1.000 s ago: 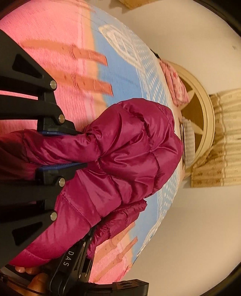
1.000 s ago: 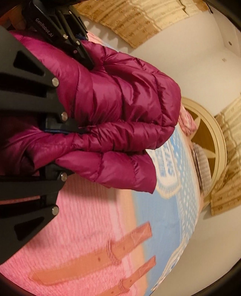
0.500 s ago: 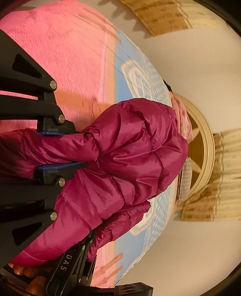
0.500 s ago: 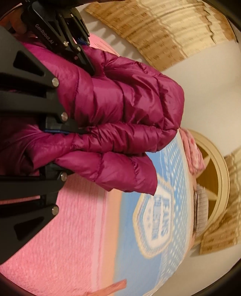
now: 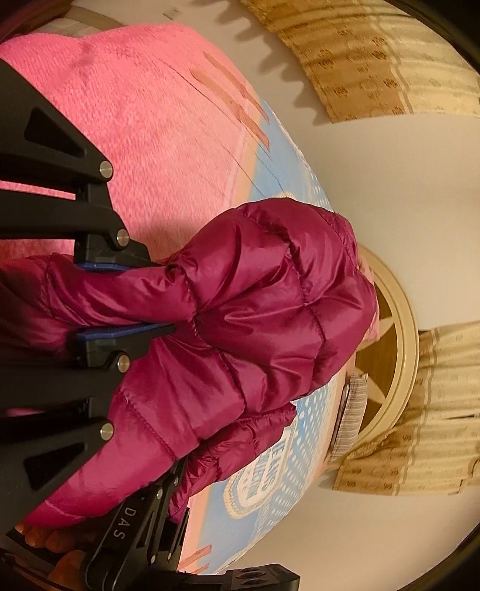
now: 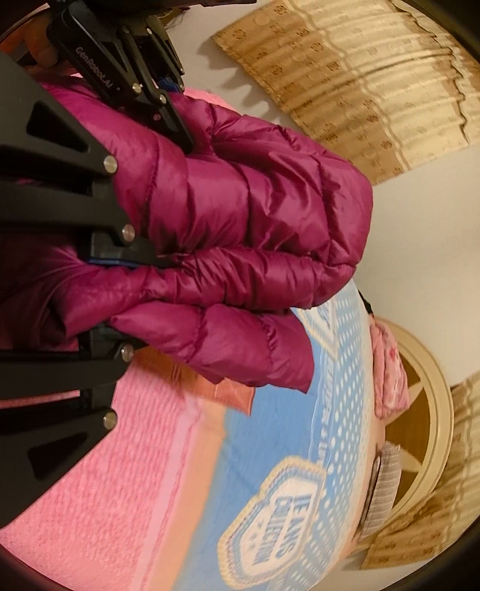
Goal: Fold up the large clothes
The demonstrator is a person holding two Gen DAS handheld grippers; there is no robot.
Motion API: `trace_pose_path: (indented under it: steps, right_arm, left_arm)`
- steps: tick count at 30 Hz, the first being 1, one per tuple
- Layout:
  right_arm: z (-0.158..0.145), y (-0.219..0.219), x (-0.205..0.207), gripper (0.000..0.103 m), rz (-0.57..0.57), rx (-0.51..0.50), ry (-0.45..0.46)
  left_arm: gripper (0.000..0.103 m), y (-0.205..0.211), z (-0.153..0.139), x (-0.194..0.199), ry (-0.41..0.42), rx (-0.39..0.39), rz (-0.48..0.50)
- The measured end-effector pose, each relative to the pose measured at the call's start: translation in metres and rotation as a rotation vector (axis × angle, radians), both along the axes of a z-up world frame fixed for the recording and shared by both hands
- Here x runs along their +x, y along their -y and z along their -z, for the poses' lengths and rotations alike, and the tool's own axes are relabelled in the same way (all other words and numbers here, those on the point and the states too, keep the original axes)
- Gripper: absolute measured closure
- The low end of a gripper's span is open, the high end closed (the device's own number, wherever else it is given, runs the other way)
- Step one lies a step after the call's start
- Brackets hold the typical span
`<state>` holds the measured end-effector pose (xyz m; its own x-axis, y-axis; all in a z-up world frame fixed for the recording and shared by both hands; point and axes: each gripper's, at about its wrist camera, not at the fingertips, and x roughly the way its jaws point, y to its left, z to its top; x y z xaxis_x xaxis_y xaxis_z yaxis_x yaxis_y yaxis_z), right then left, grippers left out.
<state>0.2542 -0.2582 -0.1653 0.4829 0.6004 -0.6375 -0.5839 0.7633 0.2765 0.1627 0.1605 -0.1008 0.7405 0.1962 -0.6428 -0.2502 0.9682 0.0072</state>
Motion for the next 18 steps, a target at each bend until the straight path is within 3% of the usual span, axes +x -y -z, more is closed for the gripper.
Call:
trace_pose_path:
  steps: [8, 18]
  right_arm:
    - [0.008, -0.034, -0.005, 0.08, -0.054, -0.028, -0.003]
    - [0.01, -0.046, 0.003, 0.08, -0.084, -0.063, -0.012]
  left_arm:
    - [0.08, -0.021, 0.009, -0.004, -0.012, -0.022, -0.046]
    - [0.08, -0.03, 0.017, 0.0, -0.023, -0.034, -0.06]
